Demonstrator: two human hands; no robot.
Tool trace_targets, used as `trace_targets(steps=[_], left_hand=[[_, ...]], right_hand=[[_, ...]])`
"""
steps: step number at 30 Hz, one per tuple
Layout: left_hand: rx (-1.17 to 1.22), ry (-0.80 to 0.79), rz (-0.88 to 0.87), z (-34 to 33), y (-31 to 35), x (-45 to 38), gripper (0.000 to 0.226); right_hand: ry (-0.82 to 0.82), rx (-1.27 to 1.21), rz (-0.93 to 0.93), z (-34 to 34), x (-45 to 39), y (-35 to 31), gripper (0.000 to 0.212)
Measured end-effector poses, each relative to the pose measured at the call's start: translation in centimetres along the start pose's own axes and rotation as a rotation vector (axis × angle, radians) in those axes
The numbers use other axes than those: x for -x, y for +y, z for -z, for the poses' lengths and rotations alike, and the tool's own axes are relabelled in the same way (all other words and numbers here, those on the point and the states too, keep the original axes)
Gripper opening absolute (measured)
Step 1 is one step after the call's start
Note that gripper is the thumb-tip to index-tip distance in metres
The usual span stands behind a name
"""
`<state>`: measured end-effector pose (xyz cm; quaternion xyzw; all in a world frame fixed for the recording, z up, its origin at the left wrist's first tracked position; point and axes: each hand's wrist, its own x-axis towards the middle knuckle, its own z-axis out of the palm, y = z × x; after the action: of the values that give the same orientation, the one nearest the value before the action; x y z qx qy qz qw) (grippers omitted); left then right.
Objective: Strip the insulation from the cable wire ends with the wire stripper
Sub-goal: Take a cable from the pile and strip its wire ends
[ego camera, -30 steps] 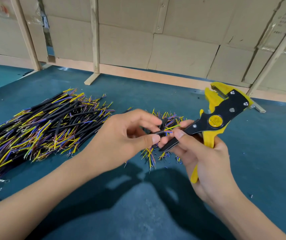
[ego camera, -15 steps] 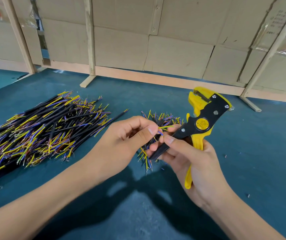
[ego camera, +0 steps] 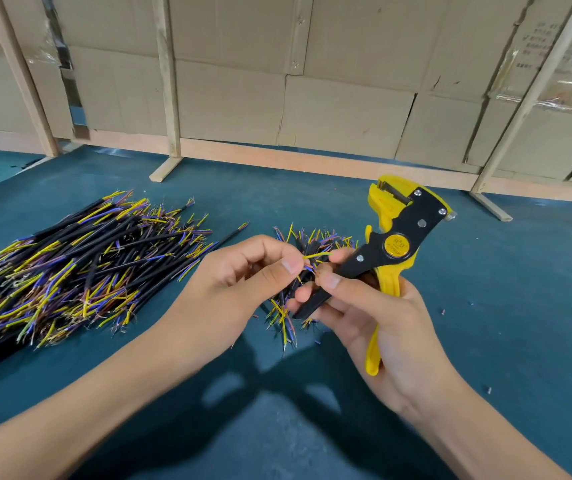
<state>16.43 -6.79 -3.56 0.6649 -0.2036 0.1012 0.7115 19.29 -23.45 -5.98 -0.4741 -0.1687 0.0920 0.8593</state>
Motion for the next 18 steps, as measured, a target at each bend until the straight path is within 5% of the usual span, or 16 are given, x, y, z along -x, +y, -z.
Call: trace_targets(steps=[8, 18], left_hand=[[-0.167, 0.086, -0.047, 0.8, -0.4, 0.0, 0.015], [-0.283, 0.233, -0.169, 2.2, -0.1, -0.2, 0.010]], right_hand=[[0.001, 0.028, 0.002, 0.1, 0.1, -0.1, 0.016], [-0.399, -0.079, -0.374, -0.3, 0.9, -0.6, 0.034]])
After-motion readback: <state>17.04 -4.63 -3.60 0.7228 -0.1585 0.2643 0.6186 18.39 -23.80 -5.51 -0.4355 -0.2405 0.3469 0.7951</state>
